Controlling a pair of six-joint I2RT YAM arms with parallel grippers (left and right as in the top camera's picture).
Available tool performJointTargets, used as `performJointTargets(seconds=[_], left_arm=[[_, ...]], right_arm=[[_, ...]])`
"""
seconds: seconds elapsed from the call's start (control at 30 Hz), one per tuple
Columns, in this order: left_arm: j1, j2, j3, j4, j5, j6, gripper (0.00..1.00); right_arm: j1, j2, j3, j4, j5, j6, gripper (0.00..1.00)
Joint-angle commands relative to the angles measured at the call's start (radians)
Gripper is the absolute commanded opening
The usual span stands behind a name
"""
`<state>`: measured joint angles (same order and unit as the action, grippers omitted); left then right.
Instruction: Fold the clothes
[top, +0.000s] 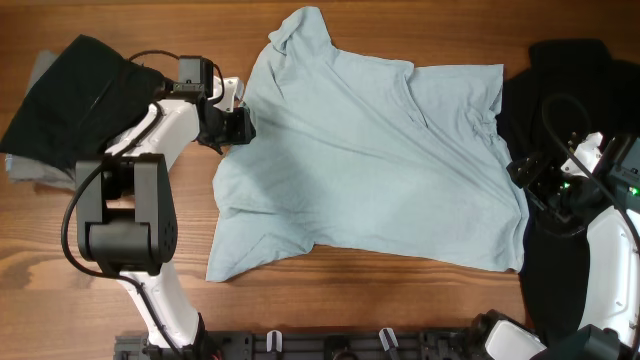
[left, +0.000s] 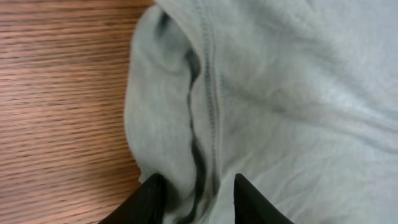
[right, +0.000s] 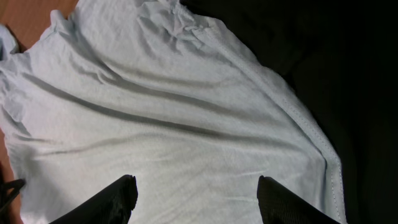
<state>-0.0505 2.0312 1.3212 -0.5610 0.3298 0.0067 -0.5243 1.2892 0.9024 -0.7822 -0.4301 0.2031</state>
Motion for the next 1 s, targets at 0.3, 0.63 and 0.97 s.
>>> performJointTargets(seconds=[0.3,0.63,0.97], left_arm=[[0.004,-0.021,0.031,-0.015,0.000,0.008,0.04],[0.075,-0.118,0.061,-0.093,-0.217,-0.070,0.72],[0.206,-0.118,0.028,-0.424,-0.295,-0.124,0.64]], right_arm=[[0.002,-0.008,0.014,-0.001,-0.016,-0.020,0.67],[0.002,-0.008,0.013,0.003,-0.015,-0.020,0.68],[0.002,-0.008,0.013,-0.042,-0.015,-0.020,0.72]])
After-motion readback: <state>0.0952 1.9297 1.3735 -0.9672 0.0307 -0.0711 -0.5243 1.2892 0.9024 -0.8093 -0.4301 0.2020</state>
